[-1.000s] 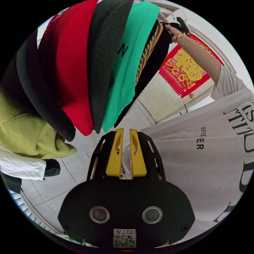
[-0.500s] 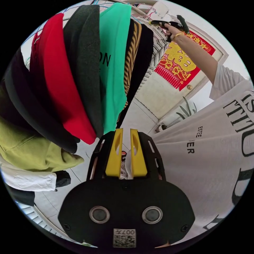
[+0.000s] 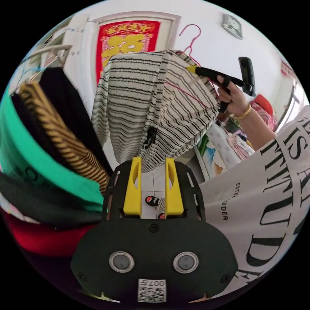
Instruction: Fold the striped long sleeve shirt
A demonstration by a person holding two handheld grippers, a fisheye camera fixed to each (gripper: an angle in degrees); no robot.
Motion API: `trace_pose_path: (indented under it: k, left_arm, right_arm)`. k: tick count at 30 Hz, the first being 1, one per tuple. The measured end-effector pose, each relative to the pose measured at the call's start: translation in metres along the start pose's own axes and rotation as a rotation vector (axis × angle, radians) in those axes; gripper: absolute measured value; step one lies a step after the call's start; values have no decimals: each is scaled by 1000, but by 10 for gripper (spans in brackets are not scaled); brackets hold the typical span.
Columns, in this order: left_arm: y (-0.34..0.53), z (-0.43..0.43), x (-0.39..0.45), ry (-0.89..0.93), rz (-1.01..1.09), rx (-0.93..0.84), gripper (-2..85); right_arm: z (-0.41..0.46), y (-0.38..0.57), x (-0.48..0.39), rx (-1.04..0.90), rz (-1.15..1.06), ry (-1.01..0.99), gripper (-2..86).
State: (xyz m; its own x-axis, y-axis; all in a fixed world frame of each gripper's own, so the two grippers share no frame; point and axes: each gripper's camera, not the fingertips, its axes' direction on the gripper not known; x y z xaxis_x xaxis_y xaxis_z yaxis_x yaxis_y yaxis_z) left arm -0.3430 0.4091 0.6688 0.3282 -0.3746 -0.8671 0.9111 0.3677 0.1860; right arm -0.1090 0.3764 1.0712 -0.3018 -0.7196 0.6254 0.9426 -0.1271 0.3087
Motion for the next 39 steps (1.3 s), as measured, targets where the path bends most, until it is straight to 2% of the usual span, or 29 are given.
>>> trace_pose_path:
  k: [8,15,21,26,31,39]
  left_arm:
    - [-63,19,70,212,276,105,118]
    - [-72,12,222,365,562,157,127]
    - [-44,-6,390,490,809,214,132]
    - [6,-5,534,634,971,146,105]
    - [70,-13,649,825,1070,113,1]
    - [108,11,741,875,1178,-112,-9]
  right_arm:
    - [-176,84,-42,-83,265,341,-3]
    - [-292,134,-115,-148,400,603,-3]
    - [-413,185,-196,-124,486,687,-2]
    - [-511,243,-265,-73,577,703,-2]
    - [-583,307,-330,-61,699,758,-2]
    - [-622,408,-373,-87,984,937,0]
